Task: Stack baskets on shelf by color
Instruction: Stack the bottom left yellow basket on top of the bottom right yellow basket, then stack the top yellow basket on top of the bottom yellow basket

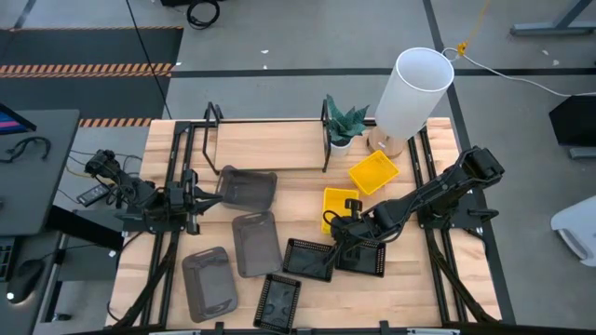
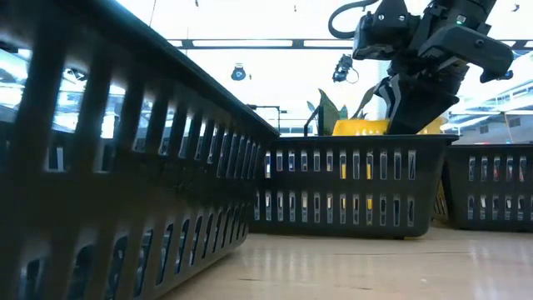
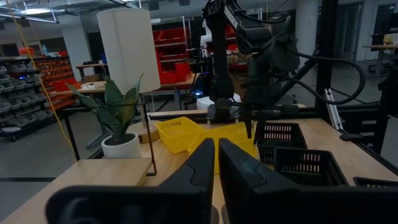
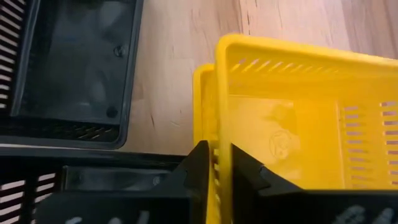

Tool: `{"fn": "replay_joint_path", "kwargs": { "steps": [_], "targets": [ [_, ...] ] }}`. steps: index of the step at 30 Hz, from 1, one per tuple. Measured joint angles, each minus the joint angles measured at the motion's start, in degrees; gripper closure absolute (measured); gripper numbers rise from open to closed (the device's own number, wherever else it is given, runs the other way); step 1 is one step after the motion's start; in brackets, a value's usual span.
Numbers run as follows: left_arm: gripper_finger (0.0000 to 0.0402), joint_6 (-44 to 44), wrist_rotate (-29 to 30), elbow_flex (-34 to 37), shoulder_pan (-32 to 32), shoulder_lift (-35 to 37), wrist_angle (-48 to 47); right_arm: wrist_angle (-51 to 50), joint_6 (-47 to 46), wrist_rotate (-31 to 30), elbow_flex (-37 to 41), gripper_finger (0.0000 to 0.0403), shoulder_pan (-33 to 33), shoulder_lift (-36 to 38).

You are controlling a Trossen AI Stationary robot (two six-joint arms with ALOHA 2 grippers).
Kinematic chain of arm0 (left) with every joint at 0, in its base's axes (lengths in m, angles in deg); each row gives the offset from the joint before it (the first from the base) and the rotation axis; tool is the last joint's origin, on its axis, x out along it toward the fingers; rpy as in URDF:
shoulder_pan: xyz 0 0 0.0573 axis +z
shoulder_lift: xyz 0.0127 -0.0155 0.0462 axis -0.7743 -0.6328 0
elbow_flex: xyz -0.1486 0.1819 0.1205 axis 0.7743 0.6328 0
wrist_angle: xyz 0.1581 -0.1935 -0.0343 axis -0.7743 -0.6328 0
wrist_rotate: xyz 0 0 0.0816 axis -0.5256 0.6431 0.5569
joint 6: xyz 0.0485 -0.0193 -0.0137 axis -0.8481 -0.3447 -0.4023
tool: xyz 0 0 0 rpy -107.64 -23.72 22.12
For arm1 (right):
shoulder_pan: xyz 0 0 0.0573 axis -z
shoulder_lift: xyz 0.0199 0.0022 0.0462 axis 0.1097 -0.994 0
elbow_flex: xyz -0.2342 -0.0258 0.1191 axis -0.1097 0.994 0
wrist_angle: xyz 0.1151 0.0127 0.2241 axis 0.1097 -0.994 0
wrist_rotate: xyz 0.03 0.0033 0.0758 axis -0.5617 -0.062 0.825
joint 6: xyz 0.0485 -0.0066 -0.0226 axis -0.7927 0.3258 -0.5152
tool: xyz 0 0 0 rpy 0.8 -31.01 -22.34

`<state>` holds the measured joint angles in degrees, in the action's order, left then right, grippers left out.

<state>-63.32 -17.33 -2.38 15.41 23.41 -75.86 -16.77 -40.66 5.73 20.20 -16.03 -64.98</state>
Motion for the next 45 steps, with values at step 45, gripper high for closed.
{"fn": "replay_joint_path", "kwargs": {
  "steps": [45],
  "targets": [
    [0.0376,0.02,-0.02,0.0,0.0,0.0,-0.01,-27.24,-5.4,0.45,-4.01,0.0286,24.5,7.28]
  ]
}}
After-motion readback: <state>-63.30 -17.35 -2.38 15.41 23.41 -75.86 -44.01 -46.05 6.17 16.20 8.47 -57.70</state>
